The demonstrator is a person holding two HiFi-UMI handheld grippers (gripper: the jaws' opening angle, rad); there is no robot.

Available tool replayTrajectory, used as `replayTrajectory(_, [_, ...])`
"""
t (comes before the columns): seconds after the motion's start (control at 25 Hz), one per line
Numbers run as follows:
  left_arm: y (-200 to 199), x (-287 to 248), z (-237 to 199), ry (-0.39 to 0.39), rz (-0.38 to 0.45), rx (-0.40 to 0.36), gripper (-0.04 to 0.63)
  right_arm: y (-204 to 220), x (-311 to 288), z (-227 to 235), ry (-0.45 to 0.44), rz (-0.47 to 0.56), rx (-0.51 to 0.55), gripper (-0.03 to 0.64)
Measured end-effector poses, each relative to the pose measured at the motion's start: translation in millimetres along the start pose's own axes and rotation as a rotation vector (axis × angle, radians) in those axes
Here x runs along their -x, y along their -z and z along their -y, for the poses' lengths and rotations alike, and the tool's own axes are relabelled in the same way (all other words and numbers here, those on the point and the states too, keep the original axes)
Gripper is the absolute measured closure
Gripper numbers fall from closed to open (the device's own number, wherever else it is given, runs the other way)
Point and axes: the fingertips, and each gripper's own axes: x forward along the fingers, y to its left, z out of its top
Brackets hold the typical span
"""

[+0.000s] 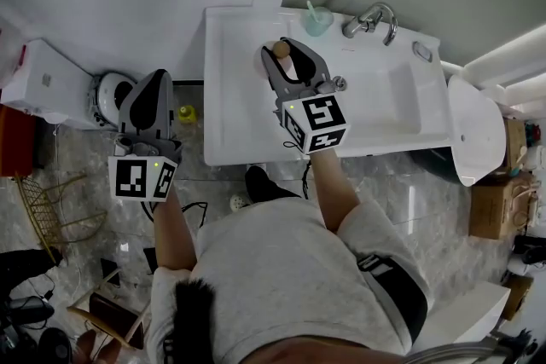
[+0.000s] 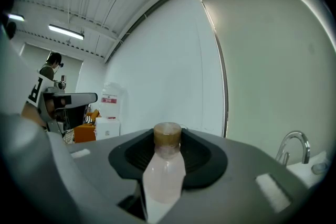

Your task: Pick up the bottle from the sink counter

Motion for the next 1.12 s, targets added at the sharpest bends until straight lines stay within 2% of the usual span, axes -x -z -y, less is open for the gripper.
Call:
replayTrajectory(0.4, [-14.3, 18.1, 27.4, 0.024, 0.014, -0.018, 0.589, -26.2, 54.2, -3.9, 0.039, 0.058, 0.000, 0.463])
replayTrajectory(1.12, [-24.4, 46.8, 69.6, 0.066, 0.022, -0.013, 0.589, -40.8, 121.5, -12.6, 0.092, 0.104, 0.006, 0.463])
